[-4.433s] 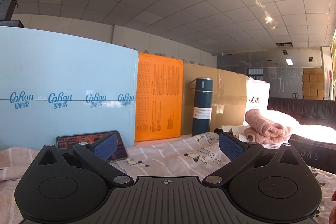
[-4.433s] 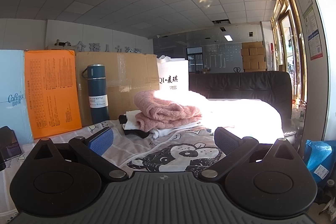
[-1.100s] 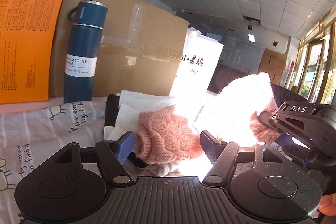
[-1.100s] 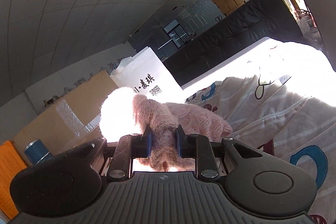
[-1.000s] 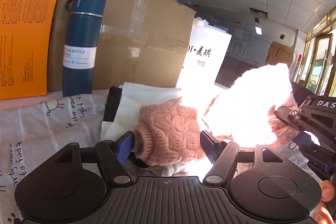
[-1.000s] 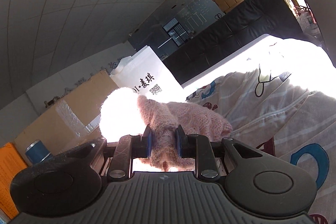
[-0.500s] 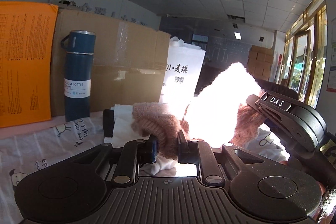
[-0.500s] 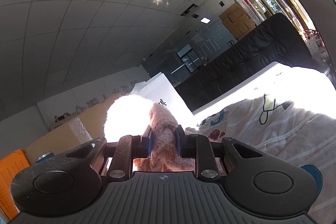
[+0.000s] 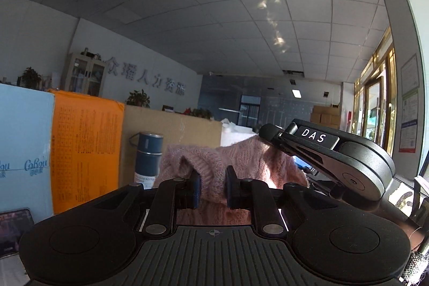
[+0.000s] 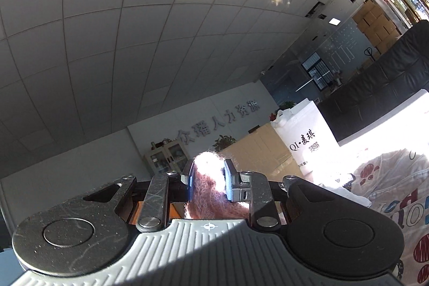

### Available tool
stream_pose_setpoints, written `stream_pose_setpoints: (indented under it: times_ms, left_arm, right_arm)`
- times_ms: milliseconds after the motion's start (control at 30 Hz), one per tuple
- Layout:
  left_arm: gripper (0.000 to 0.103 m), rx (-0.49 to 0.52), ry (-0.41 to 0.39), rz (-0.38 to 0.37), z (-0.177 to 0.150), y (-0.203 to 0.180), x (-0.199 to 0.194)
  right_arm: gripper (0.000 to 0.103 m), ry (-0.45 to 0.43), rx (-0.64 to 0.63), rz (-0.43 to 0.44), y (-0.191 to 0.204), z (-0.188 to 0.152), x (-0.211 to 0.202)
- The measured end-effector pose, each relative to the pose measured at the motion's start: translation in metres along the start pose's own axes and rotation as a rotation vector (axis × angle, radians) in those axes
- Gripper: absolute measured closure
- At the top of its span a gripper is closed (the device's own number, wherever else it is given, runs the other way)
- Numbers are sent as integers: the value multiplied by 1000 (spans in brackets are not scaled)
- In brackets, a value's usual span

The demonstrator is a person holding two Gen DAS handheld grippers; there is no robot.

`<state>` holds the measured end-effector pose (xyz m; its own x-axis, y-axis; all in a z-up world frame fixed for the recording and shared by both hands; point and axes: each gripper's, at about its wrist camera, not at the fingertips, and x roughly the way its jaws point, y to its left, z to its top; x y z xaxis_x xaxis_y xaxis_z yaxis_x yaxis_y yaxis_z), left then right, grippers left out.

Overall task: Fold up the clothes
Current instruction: 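Lift the pink sweater with both grippers and spread it over the bed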

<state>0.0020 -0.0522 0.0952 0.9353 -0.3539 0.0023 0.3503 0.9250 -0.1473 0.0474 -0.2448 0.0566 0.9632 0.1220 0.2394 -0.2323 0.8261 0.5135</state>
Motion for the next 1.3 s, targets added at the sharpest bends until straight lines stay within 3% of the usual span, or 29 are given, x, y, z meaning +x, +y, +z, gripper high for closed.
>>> stream_pose_setpoints:
  times_ms: [300,567,733,967,1067,1167,1267,1300]
  left_arm:
    - [87,7,-51,108,20,48,-107]
    - [87,32,6,219,4,84,-180]
    - [87,37,91,268,-17,104,-200]
    - [86,36,220,326,-38,135,-215]
    - [83,17,266,356,-49,145,-213]
    - [80,41,303,388,-61,151,-211]
    - [66,82,311,433,-70,152,-211]
    - [51,93,310,443,-71,152,-210]
  right_arm:
    - [85,132,26,189,105,-16,-43]
    - [86,291,74,227,142,-41,-69]
    - [86,328,20,150,128,-66,-73]
    - [86,311,-77,-65,62,-75,-50]
    - [93,322,-131,-127,35,-80,-39]
    - [92,356,-142,-177,15,-87,-35]
    - [88,405,-119,-204,-3,-96,-25]
    - [82,418,-128,-203,-4,-98,-24]
